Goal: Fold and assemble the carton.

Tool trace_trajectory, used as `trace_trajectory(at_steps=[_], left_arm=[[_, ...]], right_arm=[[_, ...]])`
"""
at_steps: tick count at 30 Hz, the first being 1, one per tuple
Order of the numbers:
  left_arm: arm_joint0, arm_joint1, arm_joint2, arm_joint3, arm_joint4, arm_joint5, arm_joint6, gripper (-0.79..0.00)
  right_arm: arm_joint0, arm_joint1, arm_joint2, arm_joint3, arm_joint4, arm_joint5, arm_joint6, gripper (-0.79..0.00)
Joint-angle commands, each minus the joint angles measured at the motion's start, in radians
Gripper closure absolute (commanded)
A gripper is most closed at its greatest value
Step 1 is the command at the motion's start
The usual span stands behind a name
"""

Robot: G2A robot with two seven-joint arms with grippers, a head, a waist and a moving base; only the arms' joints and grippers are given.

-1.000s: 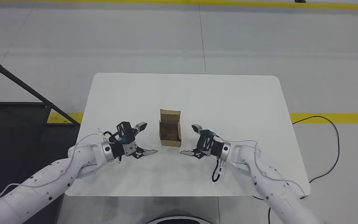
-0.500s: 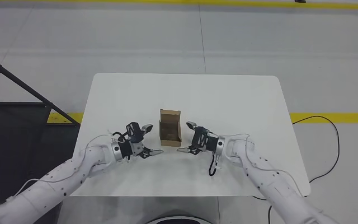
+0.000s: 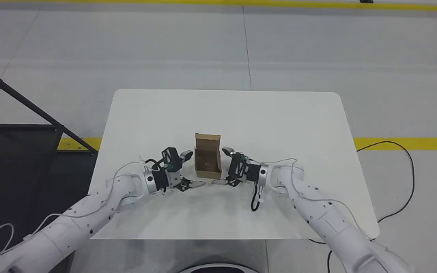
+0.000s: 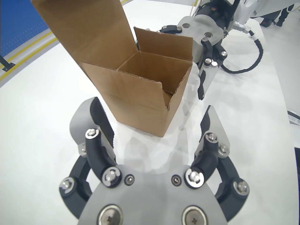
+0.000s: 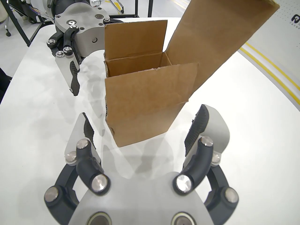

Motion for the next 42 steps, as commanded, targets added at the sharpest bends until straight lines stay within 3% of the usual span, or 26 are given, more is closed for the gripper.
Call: trace_trajectory(at_steps=[1,9,23,42], left_arm=[[0.004,-0.009,-0.006,0.008,-0.013,0.017,-0.003,-0.785],[0.007,-0.041,-0.026,0.036,-0.024,0.034,-0.022,-0.785],[-0.001,-0.091,-0.05,0.088,-0.001,-0.039,-0.012,-0.785],[0.001,-0.136,-0.093,0.142,0.047,-0.123,0.01,-0.785]], right_arm=[[0.003,-0.003,-0.002,0.007,-0.004,-0.001,-0.004,-0.785],[0.01,-0.014,-0.002,0.025,-0.018,-0.01,-0.016,-0.785],[0.021,-0.027,0.0,0.05,-0.04,-0.037,-0.027,-0.785],[0.035,-0.045,0.001,0.085,-0.063,-0.065,-0.037,-0.785]])
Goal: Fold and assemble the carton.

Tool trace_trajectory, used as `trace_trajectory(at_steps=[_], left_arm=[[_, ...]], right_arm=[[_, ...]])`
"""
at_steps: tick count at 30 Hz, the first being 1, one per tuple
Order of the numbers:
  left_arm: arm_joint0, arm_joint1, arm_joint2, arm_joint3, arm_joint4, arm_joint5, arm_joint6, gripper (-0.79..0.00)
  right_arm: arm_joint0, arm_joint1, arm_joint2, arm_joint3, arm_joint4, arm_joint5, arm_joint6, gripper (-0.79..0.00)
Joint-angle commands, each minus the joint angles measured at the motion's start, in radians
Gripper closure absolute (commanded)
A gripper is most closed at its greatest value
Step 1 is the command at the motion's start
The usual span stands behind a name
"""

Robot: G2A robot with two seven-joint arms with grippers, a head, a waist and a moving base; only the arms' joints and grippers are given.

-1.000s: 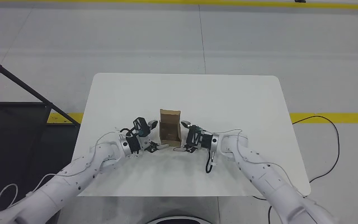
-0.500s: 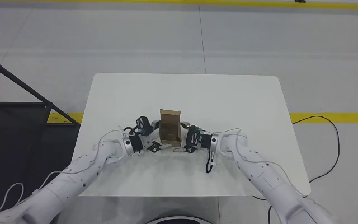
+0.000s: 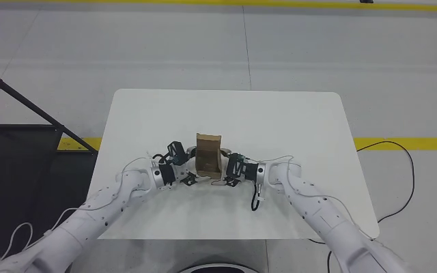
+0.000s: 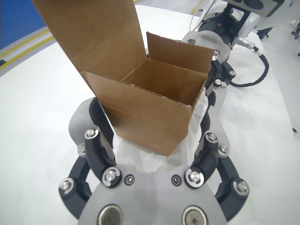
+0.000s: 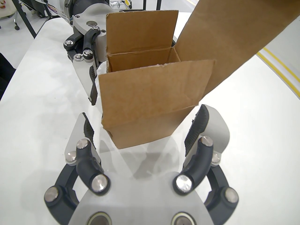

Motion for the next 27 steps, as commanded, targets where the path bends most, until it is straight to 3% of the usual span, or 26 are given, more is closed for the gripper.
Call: trace_trajectory(at_steps=[1,4,10,27], left_arm=[[0.001,-0.004,-0.004,0.004,0.005,-0.006,0.003,-0.785],[0.002,-0.009,-0.012,0.01,0.013,-0.016,0.003,-0.785],[0.006,-0.018,-0.028,0.017,0.032,-0.034,0.01,-0.785],[0.022,-0.041,-0.072,0.032,0.059,-0.083,0.01,-0.785]], right_arm=[[0.0,-0.001,0.0,0.002,-0.001,-0.001,0.0,-0.785],[0.0,-0.004,0.001,0.007,-0.004,0.0,0.0,-0.785],[0.0,-0.007,0.004,0.011,-0.01,0.0,-0.001,-0.591],[-0.007,-0.01,0.019,0.015,-0.027,-0.003,-0.013,-0.579]])
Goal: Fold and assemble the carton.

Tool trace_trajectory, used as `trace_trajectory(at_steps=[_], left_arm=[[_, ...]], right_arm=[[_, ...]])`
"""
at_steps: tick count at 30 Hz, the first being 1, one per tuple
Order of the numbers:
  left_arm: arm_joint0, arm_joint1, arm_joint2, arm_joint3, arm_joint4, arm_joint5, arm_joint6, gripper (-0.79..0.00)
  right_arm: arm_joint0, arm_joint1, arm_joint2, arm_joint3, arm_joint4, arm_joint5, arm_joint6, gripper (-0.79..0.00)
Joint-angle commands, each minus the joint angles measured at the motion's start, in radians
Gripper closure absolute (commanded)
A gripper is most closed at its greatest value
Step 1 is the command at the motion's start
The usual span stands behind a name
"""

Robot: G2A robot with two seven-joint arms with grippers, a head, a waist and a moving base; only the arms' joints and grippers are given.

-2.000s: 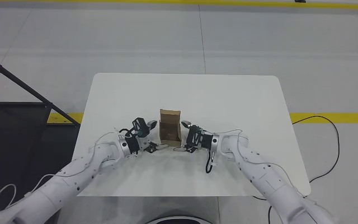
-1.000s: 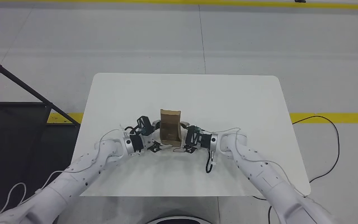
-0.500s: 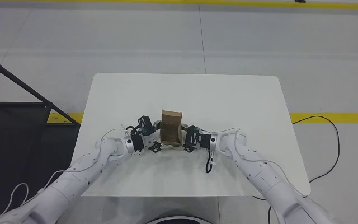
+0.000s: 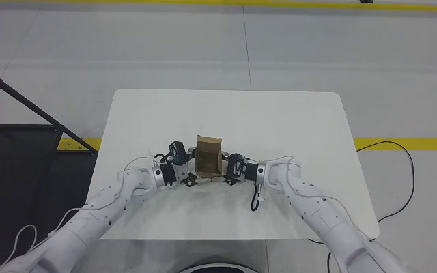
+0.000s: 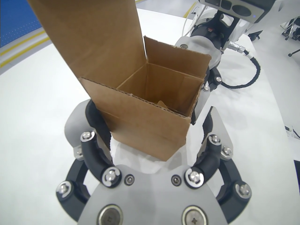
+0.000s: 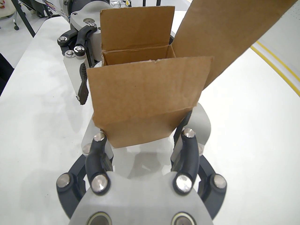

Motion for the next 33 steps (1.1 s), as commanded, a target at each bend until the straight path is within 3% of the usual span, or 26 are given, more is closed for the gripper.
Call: trace_trajectory(at_steps=[1,4,9,19,26,28,33], left_arm=[[0.002,-0.002,-0.004,0.001,0.004,-0.004,0.0,-0.785],[0.005,-0.006,-0.012,0.003,0.01,-0.009,0.0,-0.785],[0.01,-0.011,-0.025,0.008,0.019,-0.016,0.002,-0.785],[0.03,-0.012,-0.08,0.017,0.011,-0.014,0.02,-0.785],[0.069,0.013,-0.177,-0.001,-0.011,-0.032,0.042,-0.785],[0.085,0.02,-0.204,-0.012,-0.047,-0.081,0.057,-0.785],[0.114,0.039,-0.272,-0.042,-0.036,-0.094,0.042,-0.785]], right_arm=[[-0.001,0.0,0.002,0.0,-0.001,-0.001,-0.001,-0.582],[-0.001,-0.001,0.003,-0.003,-0.005,-0.002,-0.001,-0.603],[-0.002,-0.002,0.008,-0.005,-0.004,-0.005,-0.005,-0.779],[-0.015,0.006,0.034,-0.017,-0.001,-0.02,-0.038,-0.785],[-0.046,0.034,0.113,-0.066,0.025,0.0,-0.064,-0.785],[-0.06,0.041,0.136,-0.086,0.055,-0.023,-0.057,-0.785],[-0.099,0.057,0.203,-0.129,0.146,-0.031,-0.054,-0.785]])
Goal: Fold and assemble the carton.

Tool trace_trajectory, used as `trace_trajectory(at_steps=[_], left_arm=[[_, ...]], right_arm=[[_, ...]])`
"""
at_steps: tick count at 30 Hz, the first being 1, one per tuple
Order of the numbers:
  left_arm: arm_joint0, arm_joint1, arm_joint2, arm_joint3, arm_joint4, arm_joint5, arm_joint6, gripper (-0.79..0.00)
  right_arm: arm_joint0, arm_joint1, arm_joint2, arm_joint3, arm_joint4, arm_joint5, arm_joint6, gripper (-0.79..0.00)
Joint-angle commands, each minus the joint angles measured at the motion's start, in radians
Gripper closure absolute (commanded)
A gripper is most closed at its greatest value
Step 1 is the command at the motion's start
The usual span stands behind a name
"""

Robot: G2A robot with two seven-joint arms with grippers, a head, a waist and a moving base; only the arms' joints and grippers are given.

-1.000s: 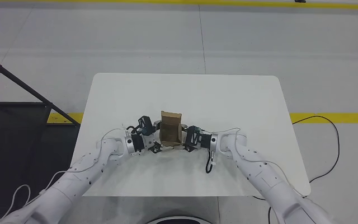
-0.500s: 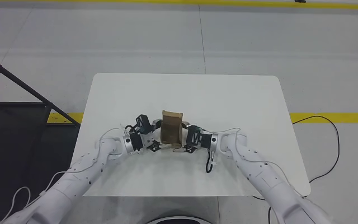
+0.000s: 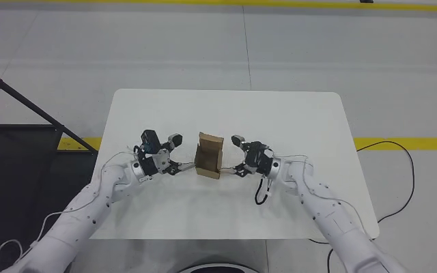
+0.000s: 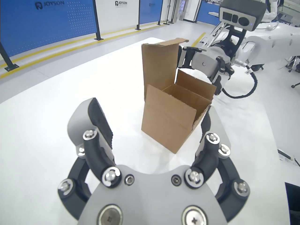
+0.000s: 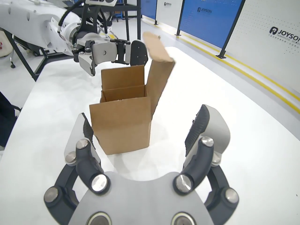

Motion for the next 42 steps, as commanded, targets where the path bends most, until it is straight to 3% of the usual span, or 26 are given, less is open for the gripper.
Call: trace_trajectory(at_steps=[1,8,11,14,19,42], left_arm=[[0.015,0.007,-0.029,-0.009,0.0,0.006,0.0,-0.785],[0.062,0.02,-0.102,-0.037,-0.001,0.057,-0.019,-0.785],[0.075,0.016,-0.101,-0.07,0.024,0.107,-0.048,-0.785],[0.082,0.009,-0.092,-0.095,0.04,0.15,-0.071,-0.785],[0.08,-0.002,-0.074,-0.119,0.071,0.195,-0.1,-0.785],[0.029,-0.043,-0.032,-0.097,0.099,0.115,-0.142,-0.785]], right_arm=[[-0.009,0.003,0.015,-0.007,0.021,0.003,0.001,-0.785],[-0.009,0.003,0.015,-0.007,0.021,0.003,0.001,-0.785],[-0.028,0.005,0.024,-0.045,0.018,0.054,0.071,-0.785],[-0.046,0.004,0.036,-0.092,0.011,0.172,0.205,-0.785],[-0.078,0.005,0.068,-0.157,0.047,0.257,0.278,-0.785],[-0.045,-0.013,0.046,-0.171,0.096,0.171,0.394,-0.785]])
